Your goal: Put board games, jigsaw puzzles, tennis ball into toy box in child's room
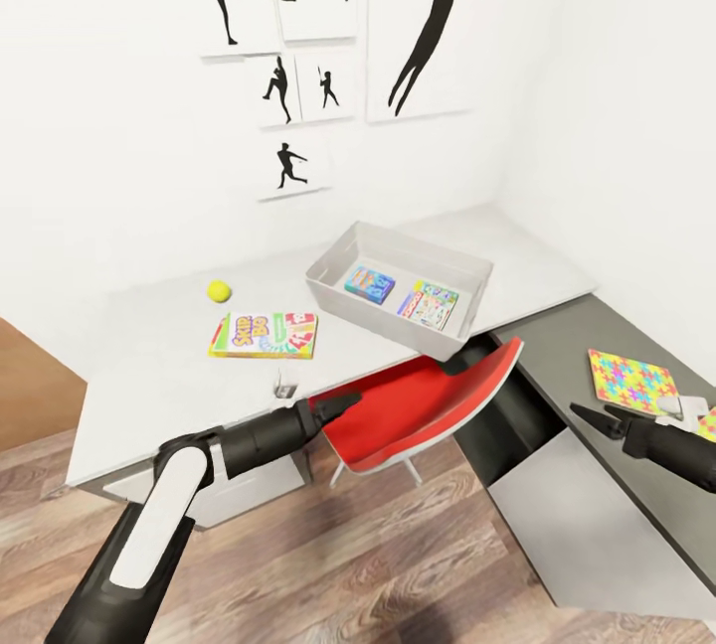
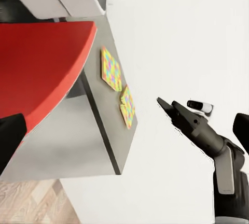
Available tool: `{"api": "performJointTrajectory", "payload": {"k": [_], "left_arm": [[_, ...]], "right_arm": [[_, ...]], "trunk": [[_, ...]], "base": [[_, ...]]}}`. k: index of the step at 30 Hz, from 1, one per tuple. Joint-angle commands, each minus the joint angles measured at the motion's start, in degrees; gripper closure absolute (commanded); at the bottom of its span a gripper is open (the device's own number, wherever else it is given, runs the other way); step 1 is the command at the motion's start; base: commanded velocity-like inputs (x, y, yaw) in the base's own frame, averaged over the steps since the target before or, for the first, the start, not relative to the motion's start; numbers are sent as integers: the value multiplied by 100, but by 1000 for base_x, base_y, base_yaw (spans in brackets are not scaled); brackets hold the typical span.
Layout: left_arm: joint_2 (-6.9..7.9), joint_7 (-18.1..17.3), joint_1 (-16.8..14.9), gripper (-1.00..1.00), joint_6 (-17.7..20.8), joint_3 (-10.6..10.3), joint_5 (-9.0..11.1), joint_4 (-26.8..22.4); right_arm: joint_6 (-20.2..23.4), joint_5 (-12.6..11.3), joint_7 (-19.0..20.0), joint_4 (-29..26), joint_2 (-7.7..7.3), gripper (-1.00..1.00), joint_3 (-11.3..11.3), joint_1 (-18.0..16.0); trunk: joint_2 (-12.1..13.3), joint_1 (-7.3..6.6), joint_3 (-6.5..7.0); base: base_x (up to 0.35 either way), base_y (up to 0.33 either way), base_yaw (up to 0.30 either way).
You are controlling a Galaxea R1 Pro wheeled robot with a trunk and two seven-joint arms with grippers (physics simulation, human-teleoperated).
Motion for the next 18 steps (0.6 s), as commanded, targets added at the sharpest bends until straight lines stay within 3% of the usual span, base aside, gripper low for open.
{"api": "performJointTrajectory", "payload": {"k": [1,6,12,18], "left_arm": [[3,-34,0,-100,7,-3,-27,-1],[6,-151,574,-100,-401,-133,-290,-1],[29,-233,905,-100,-636,-161,-443,0],[76,-280,1246,-100,-851,-165,-614,22]], "right_arm": [[34,57,57,-6,1,-100,-9,-8],[29,60,-41,-6,10,-100,6,-8],[32,62,-112,-5,13,-100,45,-8],[38,67,-190,-5,14,-100,279,-8]], "trunk": [[-9,4,1],[-9,4,49],[-9,4,106],[-9,4,163]], "base": [[0,0,0],[0,0,0],[0,0,0],[0,0,0]]}}
